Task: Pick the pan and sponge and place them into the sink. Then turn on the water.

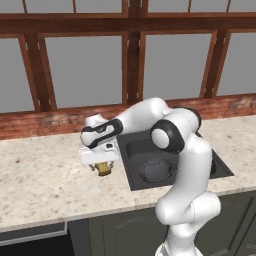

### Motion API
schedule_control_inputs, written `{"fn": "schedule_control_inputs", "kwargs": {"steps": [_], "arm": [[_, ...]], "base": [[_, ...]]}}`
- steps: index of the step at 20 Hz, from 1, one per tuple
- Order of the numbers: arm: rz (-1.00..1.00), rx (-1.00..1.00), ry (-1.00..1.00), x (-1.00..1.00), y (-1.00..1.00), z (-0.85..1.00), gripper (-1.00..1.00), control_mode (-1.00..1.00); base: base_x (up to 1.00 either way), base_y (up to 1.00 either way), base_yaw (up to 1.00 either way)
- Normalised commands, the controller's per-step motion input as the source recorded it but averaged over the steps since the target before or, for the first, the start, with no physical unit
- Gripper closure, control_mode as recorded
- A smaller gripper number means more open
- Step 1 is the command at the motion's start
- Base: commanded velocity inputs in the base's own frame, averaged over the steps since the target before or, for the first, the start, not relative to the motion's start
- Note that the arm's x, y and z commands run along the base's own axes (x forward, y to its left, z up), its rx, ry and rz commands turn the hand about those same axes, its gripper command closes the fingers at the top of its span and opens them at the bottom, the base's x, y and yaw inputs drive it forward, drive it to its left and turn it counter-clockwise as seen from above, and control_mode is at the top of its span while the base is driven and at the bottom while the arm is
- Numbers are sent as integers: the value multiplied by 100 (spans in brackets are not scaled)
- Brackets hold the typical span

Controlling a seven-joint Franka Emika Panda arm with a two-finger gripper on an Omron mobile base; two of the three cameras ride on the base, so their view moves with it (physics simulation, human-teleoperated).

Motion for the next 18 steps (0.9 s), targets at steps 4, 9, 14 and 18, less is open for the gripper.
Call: {"fn": "schedule_control_inputs", "kwargs": {"steps": [4, 9, 14, 18], "arm": [[-2, 0, 2, 31, 2, -36, -100, -100], [0, 0, 1, 9, 1, -25, 100, -100], [-4, 0, 0, -29, -16, -2, 100, -100], [-7, 2, -10, -66, -74, 11, 100, -100]], "base": [[0, 0, 0], [0, 0, 0], [0, 0, 0], [0, 0, 0]]}}
